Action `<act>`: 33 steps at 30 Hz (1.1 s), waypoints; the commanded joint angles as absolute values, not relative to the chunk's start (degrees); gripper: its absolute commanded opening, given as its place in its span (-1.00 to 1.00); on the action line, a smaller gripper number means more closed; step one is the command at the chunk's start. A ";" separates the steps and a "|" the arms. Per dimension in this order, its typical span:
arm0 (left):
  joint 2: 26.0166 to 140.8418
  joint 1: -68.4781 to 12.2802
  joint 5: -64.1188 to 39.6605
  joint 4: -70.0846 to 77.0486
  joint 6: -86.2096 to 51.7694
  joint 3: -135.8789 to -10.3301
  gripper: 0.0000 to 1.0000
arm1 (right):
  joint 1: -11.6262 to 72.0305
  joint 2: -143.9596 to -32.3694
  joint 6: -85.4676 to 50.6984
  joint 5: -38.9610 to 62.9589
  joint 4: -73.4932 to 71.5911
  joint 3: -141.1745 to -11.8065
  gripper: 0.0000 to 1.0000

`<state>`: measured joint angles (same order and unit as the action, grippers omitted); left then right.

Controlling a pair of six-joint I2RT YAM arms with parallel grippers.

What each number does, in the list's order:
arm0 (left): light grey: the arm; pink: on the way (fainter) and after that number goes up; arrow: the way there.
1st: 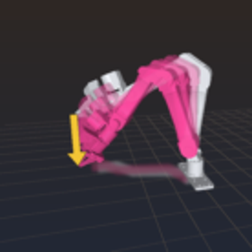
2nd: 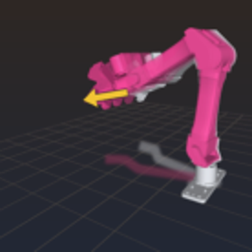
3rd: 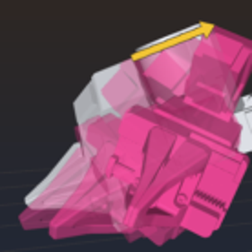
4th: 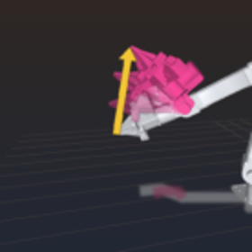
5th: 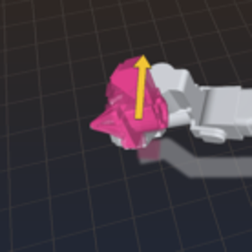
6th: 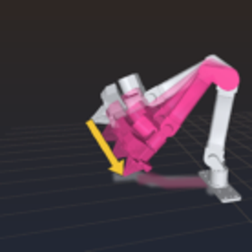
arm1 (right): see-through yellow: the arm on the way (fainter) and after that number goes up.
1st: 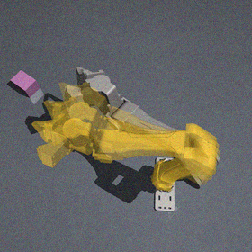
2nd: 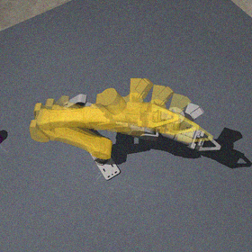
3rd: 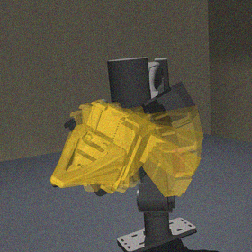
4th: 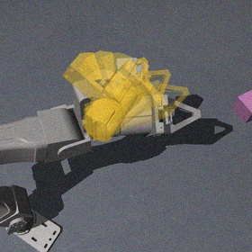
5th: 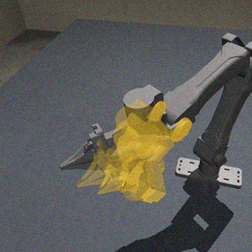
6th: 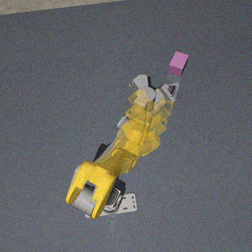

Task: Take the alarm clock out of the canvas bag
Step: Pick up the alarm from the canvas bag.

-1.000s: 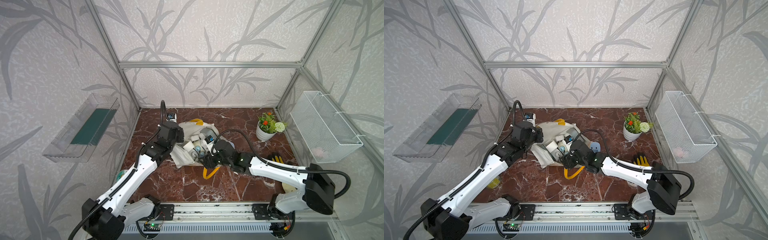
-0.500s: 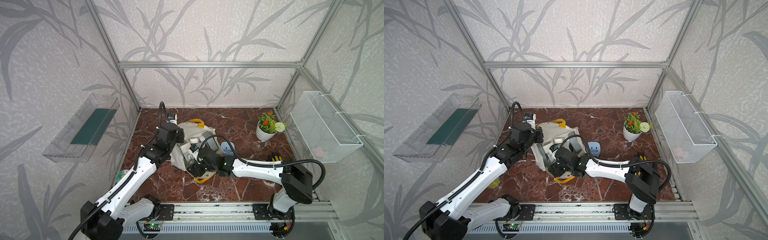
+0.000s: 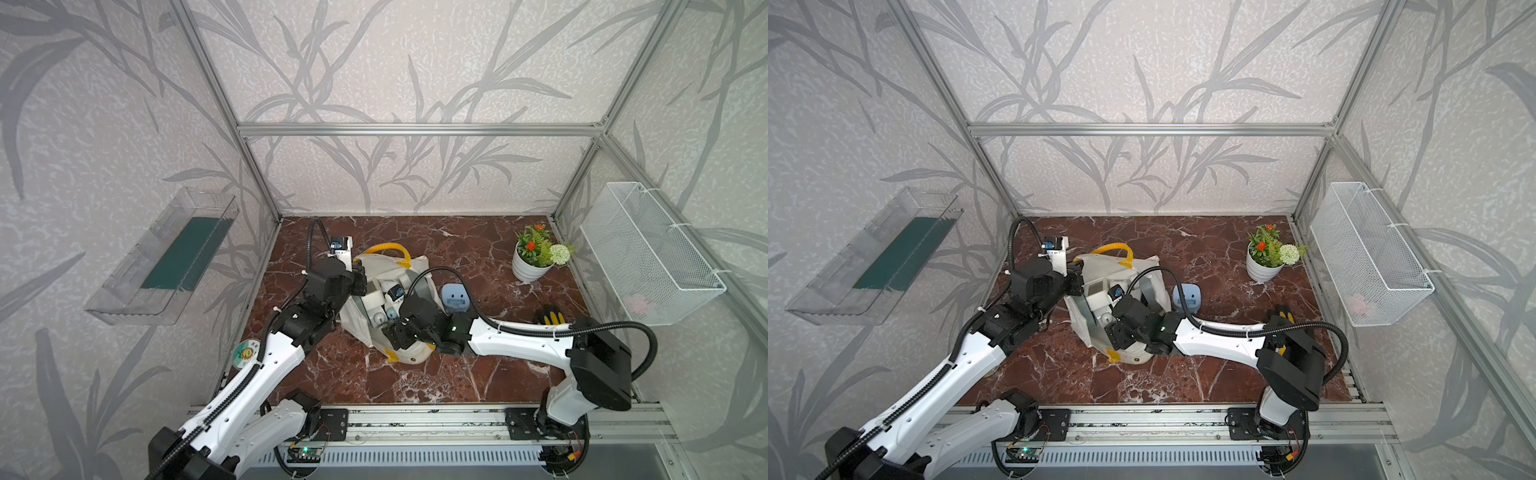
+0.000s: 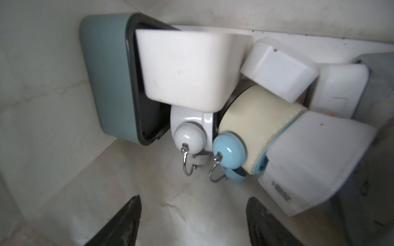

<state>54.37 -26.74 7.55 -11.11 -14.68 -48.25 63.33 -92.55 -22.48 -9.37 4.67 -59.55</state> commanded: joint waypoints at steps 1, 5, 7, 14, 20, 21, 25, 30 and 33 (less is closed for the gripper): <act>52.82 -27.03 5.78 -7.41 -14.15 -48.34 -1.00 | 63.48 -90.46 -22.18 -14.04 3.41 -58.02 0.58; 53.42 -27.14 5.47 -8.08 -14.24 -49.08 -1.00 | 63.30 -91.34 -21.15 -13.80 3.86 -59.00 0.55; 53.72 -27.12 5.54 -8.29 -14.24 -49.34 -1.00 | 63.33 -91.85 -20.95 -13.69 4.35 -59.46 0.51; 54.84 -27.24 6.32 -9.58 -14.33 -50.81 -1.00 | 61.96 -94.35 -22.42 -11.10 5.93 -59.81 0.31; 55.63 -27.16 7.03 -10.63 -15.20 -51.76 -1.00 | 61.98 -98.68 -22.15 -10.13 10.30 -63.12 0.23; 55.68 -27.24 7.03 -10.72 -15.29 -51.85 -1.00 | 62.00 -100.01 -22.43 -10.00 11.48 -64.06 0.20; 55.77 -27.28 7.17 -11.14 -15.29 -52.17 -1.00 | 62.01 -102.59 -22.94 -10.41 14.29 -66.85 0.17; 55.64 -27.25 7.35 -11.45 -15.03 -52.26 -1.00 | 61.96 -101.80 -23.41 -12.17 14.02 -66.65 0.17; 55.72 -27.23 7.38 -11.53 -15.03 -52.25 -1.00 | 61.94 -100.64 -24.29 -14.66 14.54 -66.20 0.24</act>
<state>55.75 -27.00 7.01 -12.45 -14.63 -49.58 62.15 -102.28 -22.90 -11.88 12.34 -65.76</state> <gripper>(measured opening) 0.082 0.609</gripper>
